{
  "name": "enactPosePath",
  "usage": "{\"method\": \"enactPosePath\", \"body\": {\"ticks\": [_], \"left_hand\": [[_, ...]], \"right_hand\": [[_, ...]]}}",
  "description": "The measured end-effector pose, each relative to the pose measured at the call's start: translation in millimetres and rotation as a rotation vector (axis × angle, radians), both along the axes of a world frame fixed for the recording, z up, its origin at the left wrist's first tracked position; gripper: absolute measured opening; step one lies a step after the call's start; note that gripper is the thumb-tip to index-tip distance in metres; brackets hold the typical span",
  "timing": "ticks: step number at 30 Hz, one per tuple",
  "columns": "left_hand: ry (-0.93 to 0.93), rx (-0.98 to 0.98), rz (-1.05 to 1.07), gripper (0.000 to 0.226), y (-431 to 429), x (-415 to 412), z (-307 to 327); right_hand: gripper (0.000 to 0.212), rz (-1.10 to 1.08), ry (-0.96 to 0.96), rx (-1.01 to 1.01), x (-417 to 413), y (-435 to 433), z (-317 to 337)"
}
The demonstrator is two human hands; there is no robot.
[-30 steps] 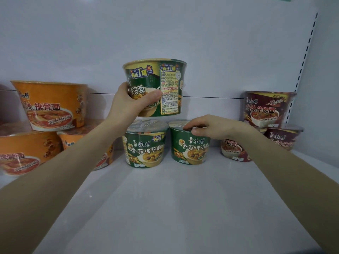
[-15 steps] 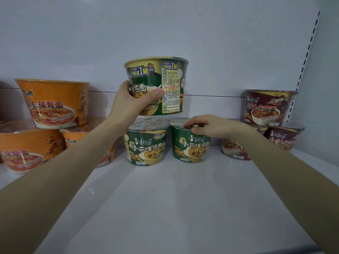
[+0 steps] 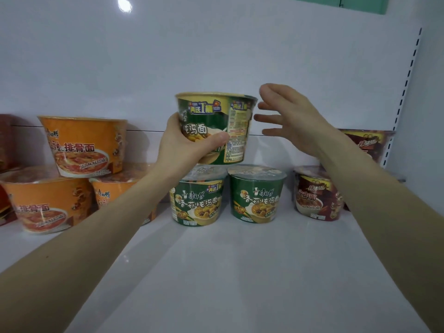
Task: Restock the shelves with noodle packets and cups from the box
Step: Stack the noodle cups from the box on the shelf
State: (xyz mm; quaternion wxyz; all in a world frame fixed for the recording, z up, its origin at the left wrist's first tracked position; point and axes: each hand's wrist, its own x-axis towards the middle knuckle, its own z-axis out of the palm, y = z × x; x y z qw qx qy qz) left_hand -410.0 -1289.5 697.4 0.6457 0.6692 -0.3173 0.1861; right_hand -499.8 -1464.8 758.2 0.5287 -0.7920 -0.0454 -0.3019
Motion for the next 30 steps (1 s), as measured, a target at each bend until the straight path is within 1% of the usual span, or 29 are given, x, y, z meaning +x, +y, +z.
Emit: {"method": "enactPosePath", "body": {"ticks": [3,6,8,10,11,13,14,15,16,17,19,20,22,25,27,28,29,30], "left_hand": [[-0.045,-0.047,0.134,0.075,-14.7,-8.6,-0.8],[-0.086,-0.028,0.19,0.089,-25.0,-11.4,-2.2],[-0.106,0.001,0.18,0.091,-23.6,-11.0,-2.6],[-0.101,0.014,0.108,0.079,-16.3,-8.5,-3.0],[-0.085,0.016,0.065,0.079,-11.3,-6.5,-2.8],[-0.016,0.058,-0.005,0.091,-1.2,-3.9,-0.4],[0.019,0.103,-0.037,0.091,1.9,-2.4,0.9],[0.041,0.147,-0.063,0.085,3.3,-1.1,1.5],[0.048,0.175,-0.073,0.077,3.4,-0.4,1.9],[0.046,0.176,-0.067,0.071,2.5,0.3,1.6],[0.032,0.138,-0.027,0.068,-2.0,-0.1,-1.2],[0.024,0.123,0.004,0.068,-5.2,-0.5,-3.6],[0.025,0.1,0.043,0.069,-11.2,-3.6,-6.6],[0.025,0.113,0.052,0.071,-17.1,-8.0,-5.1],[-0.024,0.176,0.1,0.073,-14.4,-15.3,-6.5],[-0.098,0.23,0.184,0.076,-11.3,-19.3,-11.5],[-0.234,0.271,0.29,0.076,-7.6,-23.9,-18.9],[-0.404,0.306,0.354,0.071,-4.0,-28.7,-28.1]], "right_hand": [[0.073,-0.028,-0.005,-0.062,6.2,18.1,-3.2],[0.08,-0.111,-0.067,-0.08,18.9,30.0,-8.9],[0.073,-0.134,-0.114,-0.017,24.4,30.8,-9.8],[0.062,-0.13,-0.131,0.03,25.8,24.3,-7.7],[0.055,-0.111,-0.13,0.048,25.2,19.2,-6.8],[0.037,-0.044,-0.112,0.081,23.4,10.0,-6.9],[0.027,-0.006,-0.103,0.094,22.5,7.1,-7.7],[0.021,0.027,-0.095,0.108,22.4,5.4,-9.1],[0.021,0.051,-0.089,0.124,22.8,4.0,-10.4],[0.028,0.066,-0.081,0.132,23.1,3.2,-11.6],[0.047,0.052,-0.051,0.096,24.2,1.1,-13.4],[0.051,0.028,-0.03,0.051,24.5,0.7,-13.4],[0.049,-0.01,-0.017,-0.009,24.8,2.2,-12.9],[0.037,-0.004,-0.076,0.041,26.1,2.9,-12.2],[0.037,0.004,-0.084,0.063,27.4,-0.4,-13.0],[0.038,0.005,-0.081,0.069,28.2,-3.2,-13.9],[0.04,0.006,-0.079,0.078,29.4,-6.2,-15.0],[0.041,0.01,-0.075,0.089,30.9,-9.3,-16.3]]}}
